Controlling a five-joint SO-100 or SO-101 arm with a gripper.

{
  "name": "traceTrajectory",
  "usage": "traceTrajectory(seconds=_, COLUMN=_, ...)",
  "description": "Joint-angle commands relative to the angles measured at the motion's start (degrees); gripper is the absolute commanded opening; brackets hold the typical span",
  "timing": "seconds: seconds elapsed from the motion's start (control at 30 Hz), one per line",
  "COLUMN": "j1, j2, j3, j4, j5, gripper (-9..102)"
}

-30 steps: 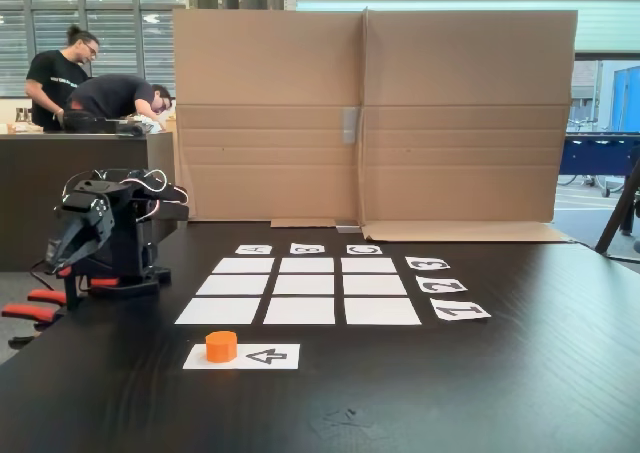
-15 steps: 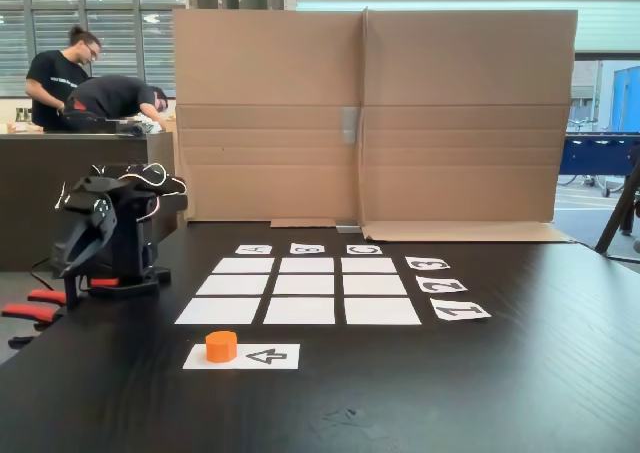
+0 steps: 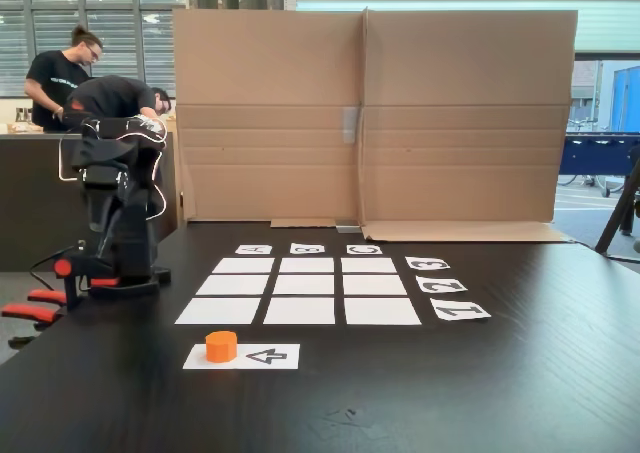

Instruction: Pick up the round, orange token and place it in the grid on square B3.

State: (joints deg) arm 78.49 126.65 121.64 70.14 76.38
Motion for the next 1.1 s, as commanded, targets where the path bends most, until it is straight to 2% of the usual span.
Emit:
traceTrajectory(seconds=0.0, j1=-1.05, j2=-10.99, j3=-12.74, j4=5.8, j5=0.97, gripper=-1)
traceTrajectory(seconds=0.1, j1=-1.93, j2=-18.28, j3=-22.06, j4=11.51, j5=1.05, gripper=-1)
traceTrajectory(seconds=0.23, j1=-2.99, j2=-25.84, j3=-32.43, j4=17.84, j5=1.14, gripper=5)
traceTrajectory(seconds=0.5, j1=-7.12, j2=-32.52, j3=-40.52, j4=19.42, j5=1.93, gripper=20)
traceTrajectory(seconds=0.57, j1=-8.17, j2=-33.84, j3=-41.48, j4=19.6, j5=1.93, gripper=27)
traceTrajectory(seconds=0.7, j1=-8.88, j2=-36.39, j3=-41.57, j4=19.69, j5=1.93, gripper=57)
traceTrajectory(seconds=0.8, j1=-9.93, j2=-38.23, j3=-41.57, j4=19.78, j5=1.76, gripper=73)
traceTrajectory(seconds=0.9, j1=-11.25, j2=-40.34, j3=-42.89, j4=19.86, j5=1.14, gripper=81)
traceTrajectory(seconds=1.07, j1=-13.18, j2=-44.65, j3=-47.81, j4=19.86, j5=-0.7, gripper=82)
